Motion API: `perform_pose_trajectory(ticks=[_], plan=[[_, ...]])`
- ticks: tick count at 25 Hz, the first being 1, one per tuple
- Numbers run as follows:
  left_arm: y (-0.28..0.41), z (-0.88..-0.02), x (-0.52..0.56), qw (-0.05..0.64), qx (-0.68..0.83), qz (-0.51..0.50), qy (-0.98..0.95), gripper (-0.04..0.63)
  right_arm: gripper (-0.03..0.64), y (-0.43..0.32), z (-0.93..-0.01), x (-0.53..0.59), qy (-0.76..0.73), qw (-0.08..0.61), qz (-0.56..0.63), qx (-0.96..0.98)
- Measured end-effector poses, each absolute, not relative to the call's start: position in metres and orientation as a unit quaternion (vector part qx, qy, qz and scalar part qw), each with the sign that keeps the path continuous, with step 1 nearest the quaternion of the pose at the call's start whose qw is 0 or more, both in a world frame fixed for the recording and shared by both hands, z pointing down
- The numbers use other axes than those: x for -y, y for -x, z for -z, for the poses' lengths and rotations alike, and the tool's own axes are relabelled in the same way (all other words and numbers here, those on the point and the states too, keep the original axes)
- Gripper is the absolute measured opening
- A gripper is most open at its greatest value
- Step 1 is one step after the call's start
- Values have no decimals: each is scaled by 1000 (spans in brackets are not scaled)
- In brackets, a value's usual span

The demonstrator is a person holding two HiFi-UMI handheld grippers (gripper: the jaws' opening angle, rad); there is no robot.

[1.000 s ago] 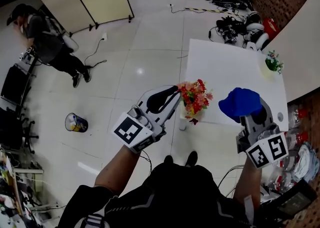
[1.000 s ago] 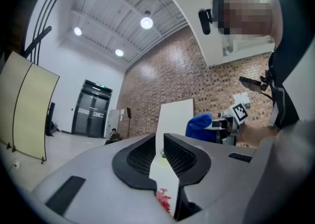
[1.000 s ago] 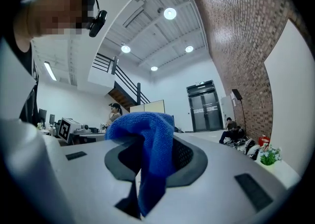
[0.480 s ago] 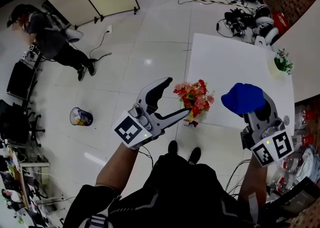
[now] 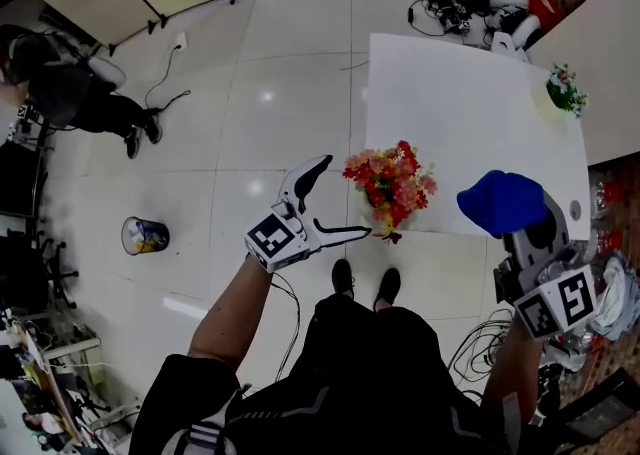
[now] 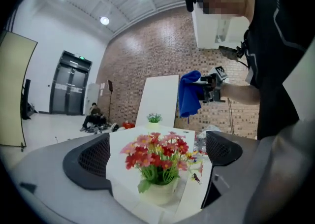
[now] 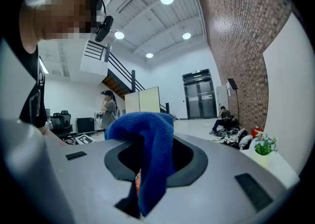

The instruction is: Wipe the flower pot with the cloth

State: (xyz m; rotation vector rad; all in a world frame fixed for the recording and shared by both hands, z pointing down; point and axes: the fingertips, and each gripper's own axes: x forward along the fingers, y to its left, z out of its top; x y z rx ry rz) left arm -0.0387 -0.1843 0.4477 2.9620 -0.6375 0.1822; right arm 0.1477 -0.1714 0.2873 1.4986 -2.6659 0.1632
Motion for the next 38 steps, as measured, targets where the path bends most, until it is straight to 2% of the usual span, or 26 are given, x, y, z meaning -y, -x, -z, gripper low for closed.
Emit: perform_pose_trajectory(ticks=[5,14,38], plan=[[27,-521,190,78,172,-88,-978,595,91,-148,-314,175,-496,46,-64,865],[-11,-607,197,54,126,-93,-986,597,91,-159,-384,179,-504,67,-58,859],[-55,-626,209,3,76,-102,-992,597,91,-182,-424,188,-519,63,-61,850]])
